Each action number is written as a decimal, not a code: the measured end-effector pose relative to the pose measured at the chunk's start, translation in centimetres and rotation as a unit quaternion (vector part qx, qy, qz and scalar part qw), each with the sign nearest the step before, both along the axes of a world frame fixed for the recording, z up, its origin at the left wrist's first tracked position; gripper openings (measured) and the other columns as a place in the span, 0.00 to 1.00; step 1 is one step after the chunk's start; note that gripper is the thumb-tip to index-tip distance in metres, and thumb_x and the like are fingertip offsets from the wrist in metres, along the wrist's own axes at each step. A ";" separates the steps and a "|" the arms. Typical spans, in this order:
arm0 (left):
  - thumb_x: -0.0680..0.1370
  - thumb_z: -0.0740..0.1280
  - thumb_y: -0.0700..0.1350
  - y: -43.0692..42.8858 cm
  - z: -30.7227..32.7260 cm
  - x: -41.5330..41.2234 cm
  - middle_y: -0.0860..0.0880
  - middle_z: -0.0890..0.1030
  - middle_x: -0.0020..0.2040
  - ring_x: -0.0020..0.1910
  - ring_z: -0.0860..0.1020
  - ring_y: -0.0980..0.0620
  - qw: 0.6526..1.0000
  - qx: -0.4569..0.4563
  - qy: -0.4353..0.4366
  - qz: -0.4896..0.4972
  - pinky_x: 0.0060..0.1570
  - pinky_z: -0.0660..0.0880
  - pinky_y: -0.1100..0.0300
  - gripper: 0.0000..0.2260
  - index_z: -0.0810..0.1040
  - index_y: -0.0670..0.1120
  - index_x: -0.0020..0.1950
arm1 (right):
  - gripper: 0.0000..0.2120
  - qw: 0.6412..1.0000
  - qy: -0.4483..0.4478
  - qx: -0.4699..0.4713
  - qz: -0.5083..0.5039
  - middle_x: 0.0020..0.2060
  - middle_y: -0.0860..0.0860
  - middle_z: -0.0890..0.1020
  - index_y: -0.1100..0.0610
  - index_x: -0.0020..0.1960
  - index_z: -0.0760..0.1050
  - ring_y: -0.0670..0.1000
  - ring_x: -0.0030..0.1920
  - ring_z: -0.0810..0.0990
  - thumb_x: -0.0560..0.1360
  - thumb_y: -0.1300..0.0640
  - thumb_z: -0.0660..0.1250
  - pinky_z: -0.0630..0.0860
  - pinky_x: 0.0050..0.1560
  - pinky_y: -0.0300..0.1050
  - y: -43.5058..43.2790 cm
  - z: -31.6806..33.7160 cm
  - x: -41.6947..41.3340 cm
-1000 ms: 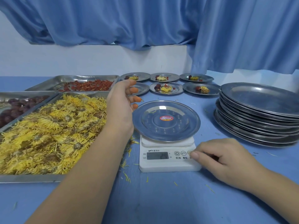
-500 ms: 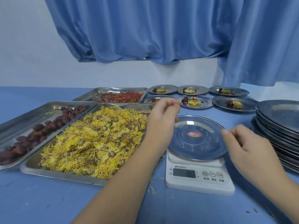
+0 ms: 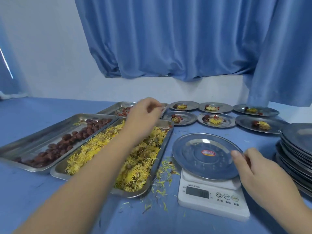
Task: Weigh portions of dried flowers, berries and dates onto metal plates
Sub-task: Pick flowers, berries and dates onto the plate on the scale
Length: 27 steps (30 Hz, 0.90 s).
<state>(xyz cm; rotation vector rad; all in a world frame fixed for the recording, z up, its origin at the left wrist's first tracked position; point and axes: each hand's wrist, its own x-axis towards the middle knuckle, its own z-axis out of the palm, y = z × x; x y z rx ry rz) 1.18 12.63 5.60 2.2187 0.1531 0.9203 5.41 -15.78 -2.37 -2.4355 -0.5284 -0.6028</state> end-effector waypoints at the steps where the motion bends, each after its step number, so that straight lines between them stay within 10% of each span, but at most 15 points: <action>1: 0.79 0.62 0.50 1.7 0.5 0.0 0.59 0.79 0.45 0.43 0.77 0.62 0.999 -0.001 0.026 0.018 0.40 0.71 0.65 0.04 0.76 0.57 0.49 | 0.25 1.000 -0.008 0.003 0.003 0.25 0.48 0.74 0.52 0.36 0.63 0.57 0.31 0.74 0.71 0.32 0.43 0.68 0.31 0.48 0.0 0.1 -0.2; 5: 0.82 0.59 0.52 8.1 0.5 0.6 0.50 0.81 0.48 0.44 0.80 0.48 0.979 0.069 0.164 0.102 0.40 0.75 0.56 0.11 0.78 0.49 0.54 | 0.25 0.999 -0.025 0.013 0.019 0.23 0.48 0.73 0.53 0.34 0.63 0.54 0.28 0.72 0.71 0.33 0.44 0.67 0.30 0.47 0.3 0.5 -0.8; 14: 0.78 0.62 0.36 13.1 -1.5 2.7 0.53 0.78 0.61 0.37 0.80 0.61 0.893 0.228 0.381 0.071 0.29 0.74 0.64 0.21 0.78 0.62 0.58 | 0.23 0.997 -0.047 0.025 0.057 0.21 0.48 0.72 0.51 0.34 0.64 0.50 0.26 0.72 0.71 0.33 0.47 0.67 0.27 0.45 0.5 0.4 -0.8; 17: 0.76 0.66 0.37 13.4 -1.0 3.4 0.51 0.76 0.66 0.49 0.78 0.60 0.865 0.281 0.407 0.083 0.43 0.74 0.63 0.19 0.78 0.57 0.63 | 0.22 0.996 -0.051 0.025 0.063 0.21 0.47 0.72 0.51 0.35 0.65 0.48 0.26 0.72 0.71 0.34 0.48 0.67 0.28 0.45 0.5 0.3 -0.5; 27: 0.75 0.70 0.48 13.4 2.4 2.3 0.57 0.80 0.36 0.37 0.80 0.56 0.925 0.205 0.313 0.068 0.32 0.68 0.63 0.03 0.81 0.53 0.41 | 0.22 0.995 -0.054 0.029 0.082 0.21 0.47 0.72 0.51 0.35 0.68 0.50 0.26 0.73 0.72 0.35 0.51 0.68 0.27 0.46 0.6 0.1 -0.6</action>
